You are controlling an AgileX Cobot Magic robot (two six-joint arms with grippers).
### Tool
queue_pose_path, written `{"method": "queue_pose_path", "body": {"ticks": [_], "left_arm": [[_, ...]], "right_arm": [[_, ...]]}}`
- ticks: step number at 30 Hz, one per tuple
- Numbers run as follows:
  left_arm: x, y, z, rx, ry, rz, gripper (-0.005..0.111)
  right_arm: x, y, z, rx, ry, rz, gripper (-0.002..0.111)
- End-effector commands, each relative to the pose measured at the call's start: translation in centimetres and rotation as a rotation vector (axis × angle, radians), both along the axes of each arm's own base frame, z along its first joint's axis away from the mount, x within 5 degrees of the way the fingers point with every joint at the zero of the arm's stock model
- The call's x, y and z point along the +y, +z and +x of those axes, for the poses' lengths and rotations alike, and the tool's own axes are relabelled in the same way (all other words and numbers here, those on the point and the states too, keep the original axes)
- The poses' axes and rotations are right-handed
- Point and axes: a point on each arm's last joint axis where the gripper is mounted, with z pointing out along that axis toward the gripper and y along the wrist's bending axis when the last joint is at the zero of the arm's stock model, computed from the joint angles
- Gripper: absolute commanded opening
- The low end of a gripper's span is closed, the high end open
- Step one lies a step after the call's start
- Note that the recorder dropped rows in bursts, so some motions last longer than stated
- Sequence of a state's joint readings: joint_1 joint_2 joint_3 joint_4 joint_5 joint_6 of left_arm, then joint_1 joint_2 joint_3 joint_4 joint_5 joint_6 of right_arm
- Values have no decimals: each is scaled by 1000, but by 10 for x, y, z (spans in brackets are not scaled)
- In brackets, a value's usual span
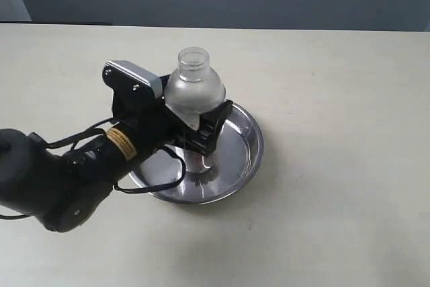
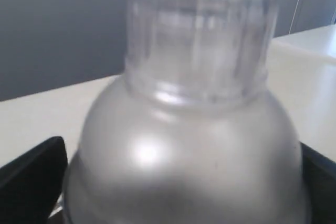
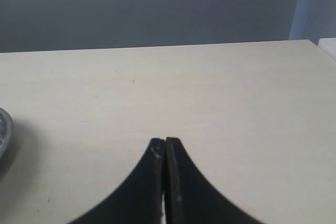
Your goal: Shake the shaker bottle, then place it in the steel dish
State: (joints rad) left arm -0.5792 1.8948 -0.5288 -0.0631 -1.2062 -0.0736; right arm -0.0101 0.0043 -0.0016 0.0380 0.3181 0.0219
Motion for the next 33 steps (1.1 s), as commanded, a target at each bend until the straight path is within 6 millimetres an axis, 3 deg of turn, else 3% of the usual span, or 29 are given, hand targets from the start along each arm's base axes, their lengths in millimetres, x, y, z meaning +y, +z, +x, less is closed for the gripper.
{"method": "queue_pose_path", "body": {"ticks": [1, 9, 12, 15, 20, 27, 33], "left_arm": [[3, 28, -2, -94, 14, -32, 101], [9, 76, -11, -274, 17, -40, 100], [13, 96, -19, -339, 21, 15, 93], [19, 118, -33, -410, 8, 90, 66], [41, 156, -63, -370, 12, 106, 0], [83, 181, -112, -175, 73, 179, 1], [102, 189, -142, -206, 60, 195, 1]], "right_arm": [[0, 1, 0, -14, 1, -4, -1], [0, 1, 0, -14, 1, -4, -1], [0, 1, 0, -14, 1, -4, -1], [0, 1, 0, -14, 1, -4, -1], [0, 1, 0, -14, 1, -4, -1], [0, 1, 0, -14, 1, -4, -1], [0, 1, 0, -14, 1, -4, -1]]}}
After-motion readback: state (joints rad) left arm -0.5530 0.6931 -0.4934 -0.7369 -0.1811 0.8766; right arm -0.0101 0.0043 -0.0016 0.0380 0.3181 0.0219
